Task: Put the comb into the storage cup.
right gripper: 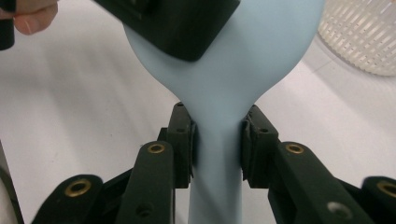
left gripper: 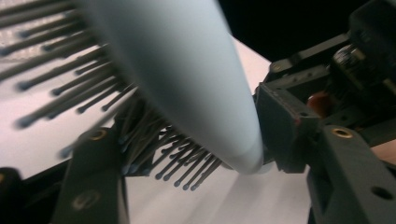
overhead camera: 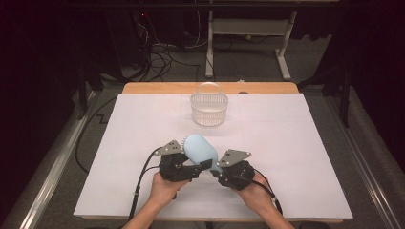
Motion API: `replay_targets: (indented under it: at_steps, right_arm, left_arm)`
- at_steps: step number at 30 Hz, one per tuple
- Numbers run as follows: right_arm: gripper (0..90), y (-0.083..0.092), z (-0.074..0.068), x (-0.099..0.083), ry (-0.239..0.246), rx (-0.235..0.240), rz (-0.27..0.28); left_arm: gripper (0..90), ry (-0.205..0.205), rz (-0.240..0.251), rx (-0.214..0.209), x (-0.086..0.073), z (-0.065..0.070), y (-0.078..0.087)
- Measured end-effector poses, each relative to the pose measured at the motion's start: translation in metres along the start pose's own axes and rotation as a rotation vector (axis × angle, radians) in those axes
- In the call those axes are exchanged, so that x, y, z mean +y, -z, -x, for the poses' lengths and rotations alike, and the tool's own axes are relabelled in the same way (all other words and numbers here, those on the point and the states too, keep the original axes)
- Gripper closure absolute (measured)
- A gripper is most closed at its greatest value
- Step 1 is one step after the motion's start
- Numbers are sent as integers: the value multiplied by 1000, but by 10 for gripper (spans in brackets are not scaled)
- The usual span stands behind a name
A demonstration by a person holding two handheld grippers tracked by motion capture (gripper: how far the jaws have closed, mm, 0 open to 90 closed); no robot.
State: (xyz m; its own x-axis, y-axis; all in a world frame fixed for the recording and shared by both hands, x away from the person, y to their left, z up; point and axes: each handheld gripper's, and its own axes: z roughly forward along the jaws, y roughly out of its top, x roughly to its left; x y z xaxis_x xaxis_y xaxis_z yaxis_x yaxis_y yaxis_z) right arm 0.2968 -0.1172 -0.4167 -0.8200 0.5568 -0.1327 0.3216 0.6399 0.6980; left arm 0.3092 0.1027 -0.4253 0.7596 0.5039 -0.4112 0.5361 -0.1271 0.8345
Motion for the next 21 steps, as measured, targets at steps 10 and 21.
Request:
replay_targets:
  at_steps: [10,21]
  right_arm:
    - [699,0,-1,0,3,6,7]
    - [694,1,1,0,-21,35,41]
  left_arm:
    - [486,-16,1,-6,4,5,4]
    - [505,-18,2,4,9,10,7]
